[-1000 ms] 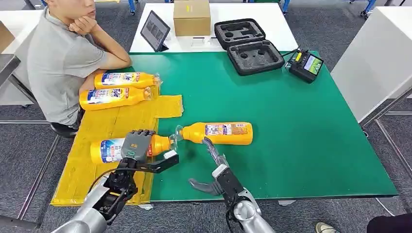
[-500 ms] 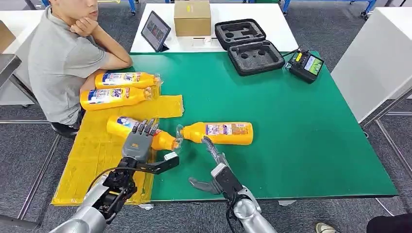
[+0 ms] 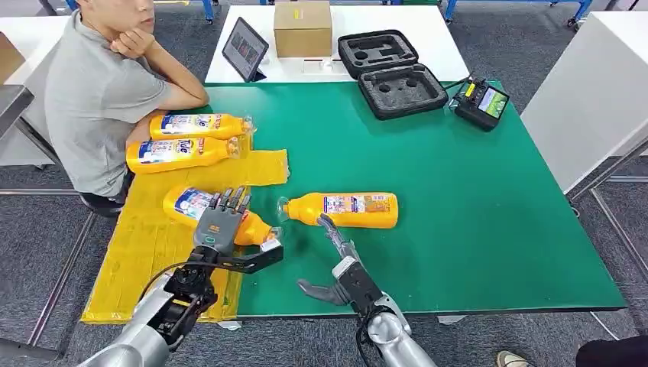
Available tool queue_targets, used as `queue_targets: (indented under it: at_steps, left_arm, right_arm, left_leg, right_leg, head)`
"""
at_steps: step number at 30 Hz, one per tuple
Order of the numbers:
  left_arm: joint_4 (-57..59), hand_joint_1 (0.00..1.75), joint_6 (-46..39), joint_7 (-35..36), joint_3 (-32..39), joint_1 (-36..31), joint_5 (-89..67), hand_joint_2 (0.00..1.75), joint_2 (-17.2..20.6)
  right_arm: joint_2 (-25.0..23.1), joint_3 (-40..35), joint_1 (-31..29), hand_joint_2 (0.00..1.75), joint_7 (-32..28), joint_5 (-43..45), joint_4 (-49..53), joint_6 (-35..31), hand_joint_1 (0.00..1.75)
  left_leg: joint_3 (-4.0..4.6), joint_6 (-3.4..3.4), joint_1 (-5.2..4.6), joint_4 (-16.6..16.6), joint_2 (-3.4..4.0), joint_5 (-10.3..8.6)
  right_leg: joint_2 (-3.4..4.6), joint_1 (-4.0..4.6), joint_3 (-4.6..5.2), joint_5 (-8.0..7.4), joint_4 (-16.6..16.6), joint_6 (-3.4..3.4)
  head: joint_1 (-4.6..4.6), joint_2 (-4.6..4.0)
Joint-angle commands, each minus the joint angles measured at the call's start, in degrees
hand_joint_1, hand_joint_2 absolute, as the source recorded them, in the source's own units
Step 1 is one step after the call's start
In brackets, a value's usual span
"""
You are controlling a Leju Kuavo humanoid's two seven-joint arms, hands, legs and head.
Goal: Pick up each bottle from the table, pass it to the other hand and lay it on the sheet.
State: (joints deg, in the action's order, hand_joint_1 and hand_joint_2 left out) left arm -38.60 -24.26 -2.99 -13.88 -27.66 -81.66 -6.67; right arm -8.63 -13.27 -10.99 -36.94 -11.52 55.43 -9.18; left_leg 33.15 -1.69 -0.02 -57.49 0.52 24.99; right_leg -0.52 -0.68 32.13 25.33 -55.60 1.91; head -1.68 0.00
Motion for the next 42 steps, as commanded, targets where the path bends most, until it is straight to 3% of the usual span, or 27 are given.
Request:
queue_targets:
  at_steps: [1, 7, 8, 12, 23, 32, 33, 35, 37, 39, 42]
  left_arm:
    - [-11.6, 0.00, 2.3, 1.4, -2.1, 4.8, -2.0, 1.75, 0.1]
    - [-31.2, 0.00, 3.4, 1.7, -6.2, 11.9, -3.0, 1.75, 2.4]
    - [-33.6, 0.00, 3.7, 1.0, -7.0, 12.6, -1.8, 0.00, 2.6]
    - [-40.4, 0.00, 9.6, -5.6, -10.8, 14.1, 9.3, 0.00, 5.1]
    - [-45.0, 0.00, 11.9, -10.3, -12.3, 16.1, 18.6, 0.00, 10.2]
    - [-45.7, 0.00, 13.5, -12.4, -12.8, 17.1, 21.5, 0.00, 10.8]
    - [-45.7, 0.00, 13.5, -12.8, -12.9, 17.3, 21.9, 1.75, 11.0]
    - [-45.2, 0.00, 12.9, -13.9, -12.5, 17.9, 23.4, 1.75, 10.9]
    - [-43.8, 0.00, 11.3, -16.5, -11.7, 17.8, 26.5, 1.75, 10.4]
    - [-42.5, 0.00, 10.2, -21.0, -10.5, 17.1, 32.8, 1.75, 8.5]
    - [-40.6, 0.00, 7.9, -23.9, -8.4, 17.0, 37.4, 1.75, 5.8]
  right_arm:
    - [0.3, 2.8, 0.0, 1.75, 0.2, -0.9, -0.2, -0.8, 0.00]
    - [0.9, 2.8, 0.7, 1.75, 0.2, -1.2, 0.7, -1.1, 0.00]
    - [1.0, 2.9, 0.7, 1.75, 0.2, -1.1, 0.7, -1.1, 0.00]
    - [1.3, 3.0, 1.2, 1.75, 0.0, -0.8, 0.8, -1.3, 0.00]
    - [0.8, 0.8, -2.5, 1.75, -1.0, -0.1, -4.0, -0.6, 0.00]
    - [1.0, 0.3, -2.6, 1.75, -1.2, 0.2, -4.5, -0.6, 0.00]
    - [1.0, 0.2, -2.6, 1.75, -1.3, 0.2, -4.6, -0.7, 0.00]
    - [1.3, -0.1, -2.4, 1.75, -2.5, -1.1, -4.3, -3.6, 0.00]
    - [2.5, -1.7, -2.4, 1.75, -3.1, -5.6, -2.4, -11.6, 0.00]
    - [5.5, -4.9, -3.6, 1.75, -3.1, -18.7, -1.8, -30.4, 0.00]
    - [5.4, 4.0, -4.5, 1.75, -1.2, -32.1, 0.5, -30.8, 0.00]
  left_leg:
    - [-0.03, 0.08, 0.03, 0.0, 0.02, 0.01]
    - [0.10, 0.08, 0.05, -0.1, -0.02, 0.07]
    - [0.16, 0.07, 0.03, 0.0, 0.02, 0.05]
    - [0.27, 0.05, 0.02, 0.0, 0.00, 0.02]
    - [0.18, 0.09, 0.03, 0.0, 0.12, 0.03]
    - [0.22, 0.10, 0.06, 0.0, 0.07, 0.02]
    - [0.18, 0.12, 0.08, 0.0, 0.10, 0.03]
    - [0.19, 0.12, 0.06, 0.1, 0.04, 0.01]
    - [0.17, 0.12, 0.06, 0.1, 0.05, 0.02]
    - [0.19, 0.11, 0.05, 0.0, 0.06, 0.04]
    - [0.30, 0.04, 0.00, 0.0, -0.07, -0.02]
  right_leg:
    - [0.08, 0.03, -0.01, -0.01, 0.0, -0.06]
    - [0.05, 0.05, 0.10, 0.06, 0.0, -0.06]
    - [0.08, 0.03, 0.18, 0.03, 0.0, -0.05]
    - [0.04, 0.02, 0.27, 0.01, 0.0, -0.04]
    - [0.18, 0.06, 0.22, -0.01, 0.0, -0.06]
    - [0.13, 0.05, 0.23, 0.00, 0.0, -0.07]
    - [0.18, 0.08, 0.20, -0.01, 0.0, -0.10]
    - [0.12, 0.06, 0.21, -0.01, 0.0, -0.09]
    - [0.12, 0.06, 0.20, 0.00, 0.1, -0.09]
    - [0.13, 0.05, 0.22, 0.01, 0.0, -0.08]
    - [-0.03, 0.01, 0.29, 0.01, 0.0, -0.02]
  head:
    - [0.00, 0.00]
    - [0.00, 0.00]
    - [-0.02, 0.00]
    - [0.00, 0.00]
    - [-0.02, 0.00]
    - [0.00, 0.00]
    - [0.00, 0.00]
    - [0.00, 0.00]
    - [0.00, 0.00]
    - [0.00, 0.00]
    - [0.00, 0.00]
